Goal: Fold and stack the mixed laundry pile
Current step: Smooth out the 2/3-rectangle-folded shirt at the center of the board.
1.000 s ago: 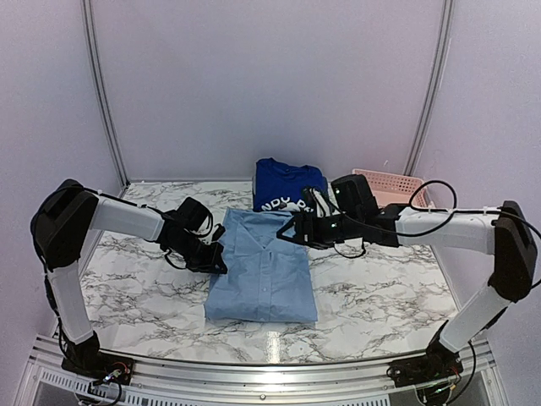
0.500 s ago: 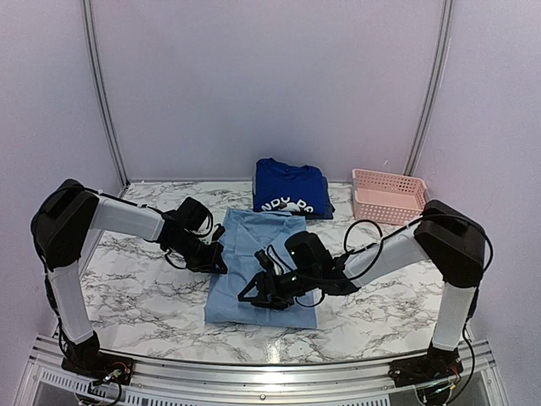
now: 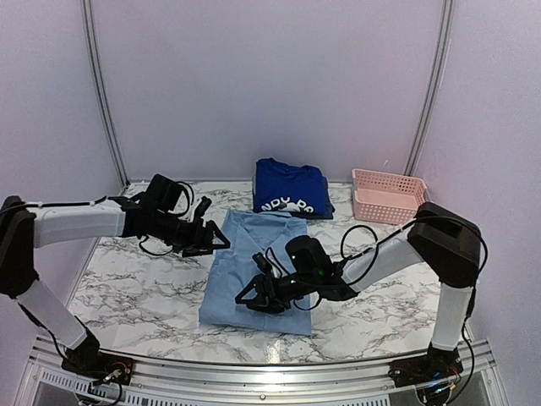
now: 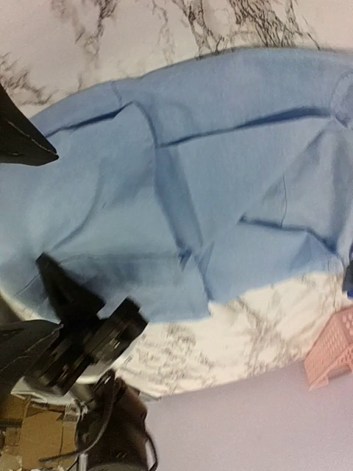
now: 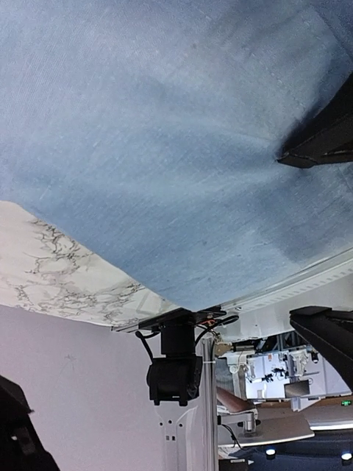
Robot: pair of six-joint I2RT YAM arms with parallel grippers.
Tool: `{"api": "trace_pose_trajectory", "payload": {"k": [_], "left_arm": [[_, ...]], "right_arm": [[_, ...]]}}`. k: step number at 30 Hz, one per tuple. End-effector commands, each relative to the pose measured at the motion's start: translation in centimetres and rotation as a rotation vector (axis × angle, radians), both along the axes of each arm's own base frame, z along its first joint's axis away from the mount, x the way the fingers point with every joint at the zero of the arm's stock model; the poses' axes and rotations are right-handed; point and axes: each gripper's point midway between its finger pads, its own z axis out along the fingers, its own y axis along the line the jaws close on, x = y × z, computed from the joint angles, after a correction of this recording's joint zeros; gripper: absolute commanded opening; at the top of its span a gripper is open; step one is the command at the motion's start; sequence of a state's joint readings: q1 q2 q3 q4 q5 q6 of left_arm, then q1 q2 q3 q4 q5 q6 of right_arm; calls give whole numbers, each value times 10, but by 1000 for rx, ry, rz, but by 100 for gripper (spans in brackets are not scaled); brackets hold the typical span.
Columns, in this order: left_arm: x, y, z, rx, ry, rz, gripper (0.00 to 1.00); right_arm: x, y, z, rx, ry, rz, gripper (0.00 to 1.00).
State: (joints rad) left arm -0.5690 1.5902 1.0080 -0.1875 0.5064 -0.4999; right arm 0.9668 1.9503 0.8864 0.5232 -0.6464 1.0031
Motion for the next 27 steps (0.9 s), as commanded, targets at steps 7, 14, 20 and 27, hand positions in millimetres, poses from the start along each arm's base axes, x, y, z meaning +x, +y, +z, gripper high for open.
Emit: {"api": "trace_pose_trajectory", "payload": {"k": [7, 14, 20, 27], "left_arm": [[-108, -25, 34, -206, 160, -208, 81], [-116, -43, 3, -288, 304, -180, 82], [-144, -22, -67, -222, 452, -137, 81], [-166, 9, -102, -138, 510, -75, 81]], "right_arm": [[-28, -25, 69, 33, -4, 5, 65], [-44, -28, 33, 34, 145, -11, 62], [-59, -44, -19, -23, 280, -32, 61], [-74, -59, -40, -27, 348, -46, 61]]}}
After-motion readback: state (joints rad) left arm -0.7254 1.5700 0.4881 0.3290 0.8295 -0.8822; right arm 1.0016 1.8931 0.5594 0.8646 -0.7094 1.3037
